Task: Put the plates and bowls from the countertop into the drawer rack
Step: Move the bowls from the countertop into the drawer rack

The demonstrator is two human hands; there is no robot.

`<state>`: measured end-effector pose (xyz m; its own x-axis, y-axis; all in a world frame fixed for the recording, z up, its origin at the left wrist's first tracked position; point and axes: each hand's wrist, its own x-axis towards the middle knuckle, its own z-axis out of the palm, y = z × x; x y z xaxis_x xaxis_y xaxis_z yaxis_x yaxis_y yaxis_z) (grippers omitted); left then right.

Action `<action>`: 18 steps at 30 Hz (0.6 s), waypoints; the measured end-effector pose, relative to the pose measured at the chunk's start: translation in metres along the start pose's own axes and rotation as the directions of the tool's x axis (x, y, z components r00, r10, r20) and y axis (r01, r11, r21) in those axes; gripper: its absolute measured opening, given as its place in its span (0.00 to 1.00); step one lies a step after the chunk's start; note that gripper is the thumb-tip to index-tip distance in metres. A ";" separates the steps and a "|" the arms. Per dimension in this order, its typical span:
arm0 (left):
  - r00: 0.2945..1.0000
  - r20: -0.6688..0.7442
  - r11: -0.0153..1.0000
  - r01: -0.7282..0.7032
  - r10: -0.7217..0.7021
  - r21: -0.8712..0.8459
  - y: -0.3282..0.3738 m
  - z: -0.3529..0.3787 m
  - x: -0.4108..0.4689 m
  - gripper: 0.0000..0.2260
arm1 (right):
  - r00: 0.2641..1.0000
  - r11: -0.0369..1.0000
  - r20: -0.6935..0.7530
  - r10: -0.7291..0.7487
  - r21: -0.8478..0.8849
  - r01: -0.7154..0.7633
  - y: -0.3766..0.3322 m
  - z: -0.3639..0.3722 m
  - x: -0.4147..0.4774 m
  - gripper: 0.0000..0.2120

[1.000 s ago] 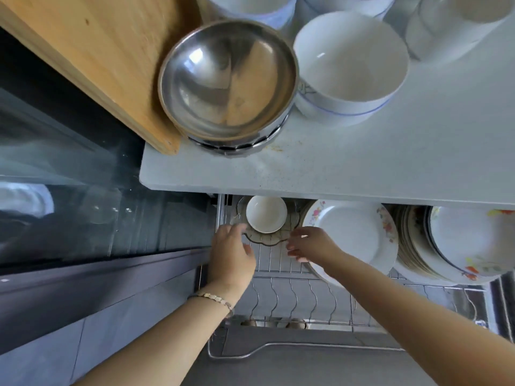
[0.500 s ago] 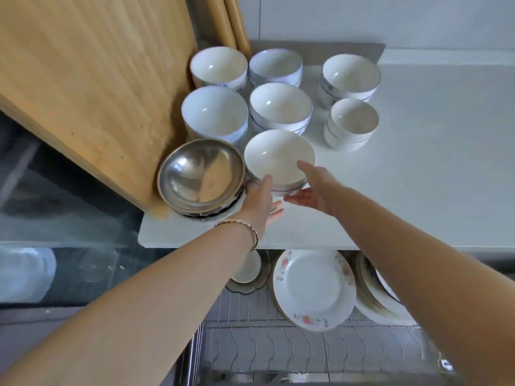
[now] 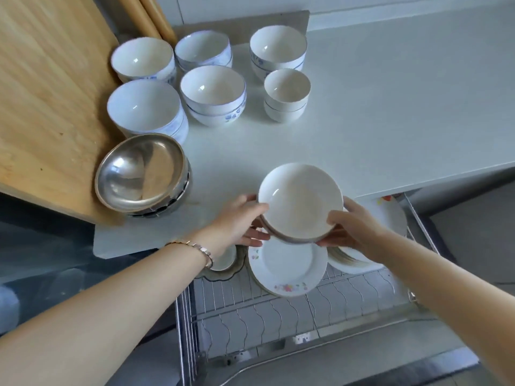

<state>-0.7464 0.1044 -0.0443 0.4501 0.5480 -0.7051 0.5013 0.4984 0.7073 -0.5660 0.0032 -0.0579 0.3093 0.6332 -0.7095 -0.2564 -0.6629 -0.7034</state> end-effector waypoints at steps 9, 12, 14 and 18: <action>0.977 0.188 0.943 0.035 -0.102 0.330 -0.044 0.148 -0.004 0.13 | 0.985 0.939 0.055 0.164 -0.315 -0.139 0.088 -0.151 -0.049 0.27; 0.973 0.155 0.948 0.117 -0.169 0.297 -0.076 0.210 0.014 0.16 | 0.970 0.879 0.035 0.239 -0.432 -0.200 0.117 -0.193 -0.041 0.28; 0.968 0.128 0.952 0.178 -0.215 0.251 -0.094 0.249 0.030 0.21 | 0.961 0.848 0.013 0.278 -0.474 -0.239 0.136 -0.219 -0.031 0.29; 0.958 0.084 0.945 0.250 -0.273 0.212 -0.121 0.305 0.064 0.22 | 0.954 0.803 -0.028 0.298 -0.533 -0.266 0.163 -0.262 -0.002 0.29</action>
<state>-0.5526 -0.1261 -0.1899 0.3563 0.3330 -0.8730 0.7431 0.4654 0.4808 -0.3684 -0.2109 -0.1598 0.2440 0.3959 -0.8853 0.2003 -0.9138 -0.3534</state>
